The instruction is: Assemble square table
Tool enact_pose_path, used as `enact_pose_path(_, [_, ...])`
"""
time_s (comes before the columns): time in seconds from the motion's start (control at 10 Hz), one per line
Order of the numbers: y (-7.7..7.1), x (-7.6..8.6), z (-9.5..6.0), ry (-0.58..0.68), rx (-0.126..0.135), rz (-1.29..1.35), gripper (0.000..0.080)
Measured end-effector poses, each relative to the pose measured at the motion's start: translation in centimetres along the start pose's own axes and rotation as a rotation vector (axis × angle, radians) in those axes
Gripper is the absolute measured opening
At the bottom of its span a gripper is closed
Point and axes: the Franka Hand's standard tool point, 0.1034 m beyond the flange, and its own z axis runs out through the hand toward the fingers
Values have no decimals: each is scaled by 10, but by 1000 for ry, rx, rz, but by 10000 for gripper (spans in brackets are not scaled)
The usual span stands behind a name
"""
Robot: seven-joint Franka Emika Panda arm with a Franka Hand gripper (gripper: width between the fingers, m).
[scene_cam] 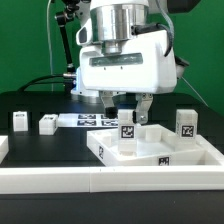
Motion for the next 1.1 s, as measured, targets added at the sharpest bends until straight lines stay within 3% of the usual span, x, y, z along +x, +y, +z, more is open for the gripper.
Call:
enact_pose_path(0.3, [-1,-2,0,-1,-1,-219,649])
enact_pose_path(0.5, [-5,-8,2,13,-27,-404,649])
enact_pose_path(1.1, [-2,-5,5,8,-46,-821,649])
